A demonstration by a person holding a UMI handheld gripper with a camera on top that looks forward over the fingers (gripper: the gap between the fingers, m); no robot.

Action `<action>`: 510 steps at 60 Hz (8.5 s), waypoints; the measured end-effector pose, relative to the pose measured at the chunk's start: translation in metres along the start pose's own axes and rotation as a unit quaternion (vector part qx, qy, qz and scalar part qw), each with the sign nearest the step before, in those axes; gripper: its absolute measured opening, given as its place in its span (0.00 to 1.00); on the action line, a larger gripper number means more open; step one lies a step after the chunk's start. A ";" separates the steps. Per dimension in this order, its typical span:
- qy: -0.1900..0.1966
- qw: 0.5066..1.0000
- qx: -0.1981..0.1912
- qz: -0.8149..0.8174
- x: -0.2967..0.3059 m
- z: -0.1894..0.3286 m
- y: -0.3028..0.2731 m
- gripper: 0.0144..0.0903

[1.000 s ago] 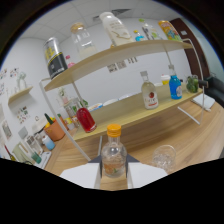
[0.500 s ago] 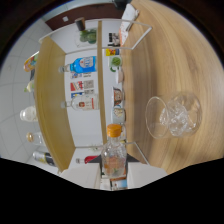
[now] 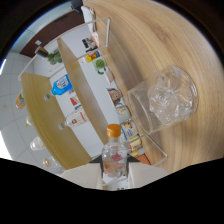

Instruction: Make me a cup of Mount Fuji.

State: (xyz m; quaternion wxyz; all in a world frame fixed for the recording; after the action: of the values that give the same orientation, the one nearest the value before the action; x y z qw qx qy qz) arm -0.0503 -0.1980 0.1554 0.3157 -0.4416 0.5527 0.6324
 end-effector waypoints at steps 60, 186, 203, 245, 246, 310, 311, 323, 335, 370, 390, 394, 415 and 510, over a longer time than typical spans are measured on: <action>0.276 0.538 -0.119 -0.787 0.188 0.018 0.080 0.27; 0.177 0.543 0.006 -0.821 -0.117 0.055 -0.165 0.30; 0.171 0.551 -0.004 -0.817 -0.129 0.032 -0.145 0.29; 0.286 0.300 -0.027 -0.909 -0.043 -0.058 -0.160 0.29; 0.287 0.274 -0.029 -0.918 -0.044 -0.056 -0.161 0.28; 0.180 -0.062 -0.074 -0.979 -0.080 -0.040 -0.109 0.29; 0.172 -0.028 -0.068 -0.982 -0.085 -0.042 -0.105 0.29; 0.129 0.268 0.003 -0.955 -0.136 -0.072 -0.114 0.29; 0.187 0.451 0.015 -0.873 -0.111 -0.095 -0.209 0.29; 0.282 0.544 -0.068 -0.787 -0.010 -0.087 -0.328 0.29; 0.307 0.536 -0.074 -0.783 -0.002 -0.105 -0.331 0.31; 0.314 0.529 -0.066 -0.786 -0.008 -0.110 -0.330 0.38; 0.301 0.539 0.009 -0.787 -0.084 -0.136 -0.232 0.94; 0.138 0.548 0.052 -0.823 -0.220 0.103 0.095 0.35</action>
State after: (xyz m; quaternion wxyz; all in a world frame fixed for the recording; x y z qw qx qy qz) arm -0.0657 -0.0961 0.3950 0.6405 -0.7678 0.0159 -0.0031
